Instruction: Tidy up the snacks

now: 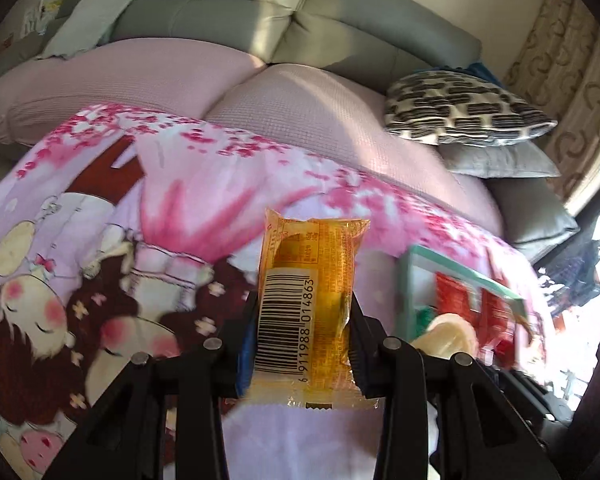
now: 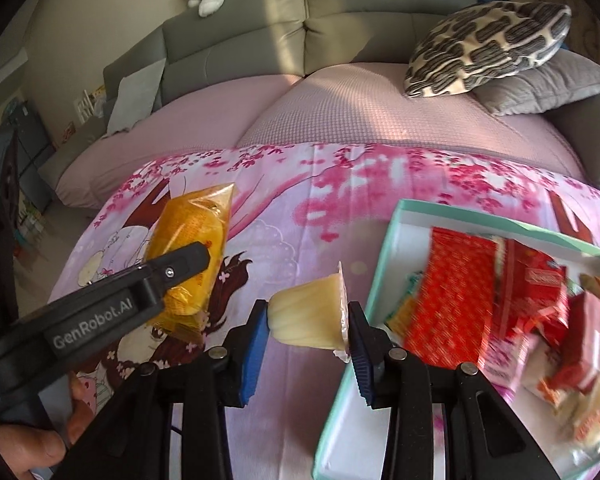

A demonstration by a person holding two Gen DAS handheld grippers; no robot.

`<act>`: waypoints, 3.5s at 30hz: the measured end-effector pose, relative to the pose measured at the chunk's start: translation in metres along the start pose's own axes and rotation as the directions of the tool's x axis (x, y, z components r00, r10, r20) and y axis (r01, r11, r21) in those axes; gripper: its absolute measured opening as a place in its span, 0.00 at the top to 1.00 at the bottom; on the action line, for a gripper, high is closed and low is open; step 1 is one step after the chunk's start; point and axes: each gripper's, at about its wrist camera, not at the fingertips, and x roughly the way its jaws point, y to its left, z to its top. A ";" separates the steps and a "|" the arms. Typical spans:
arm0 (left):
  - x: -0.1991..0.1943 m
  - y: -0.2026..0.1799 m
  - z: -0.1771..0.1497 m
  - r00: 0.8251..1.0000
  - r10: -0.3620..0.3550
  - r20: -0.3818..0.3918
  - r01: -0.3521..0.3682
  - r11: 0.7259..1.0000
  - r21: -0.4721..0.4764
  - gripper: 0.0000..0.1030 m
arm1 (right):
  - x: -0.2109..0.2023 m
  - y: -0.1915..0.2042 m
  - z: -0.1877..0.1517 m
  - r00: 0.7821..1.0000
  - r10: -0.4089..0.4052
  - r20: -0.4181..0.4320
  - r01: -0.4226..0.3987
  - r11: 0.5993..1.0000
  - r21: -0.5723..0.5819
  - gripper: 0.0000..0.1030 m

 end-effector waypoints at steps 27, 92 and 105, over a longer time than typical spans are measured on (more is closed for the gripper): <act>-0.006 -0.119 -0.061 0.984 -0.158 -0.082 0.172 0.963 0.206 0.61 | -0.095 -0.123 -0.062 0.957 -0.281 0.064 0.252 0.924 0.288 0.60; -0.024 -0.079 -0.084 0.920 0.392 -0.003 -0.378 0.891 0.253 0.05 | -0.065 -0.098 -0.078 0.961 -0.271 -0.049 0.276 0.946 0.173 0.00; -0.038 -0.058 -0.095 0.906 0.422 -0.032 -0.408 0.891 0.198 0.05 | -0.075 -0.083 -0.077 0.962 -0.268 -0.046 0.272 0.952 0.142 0.00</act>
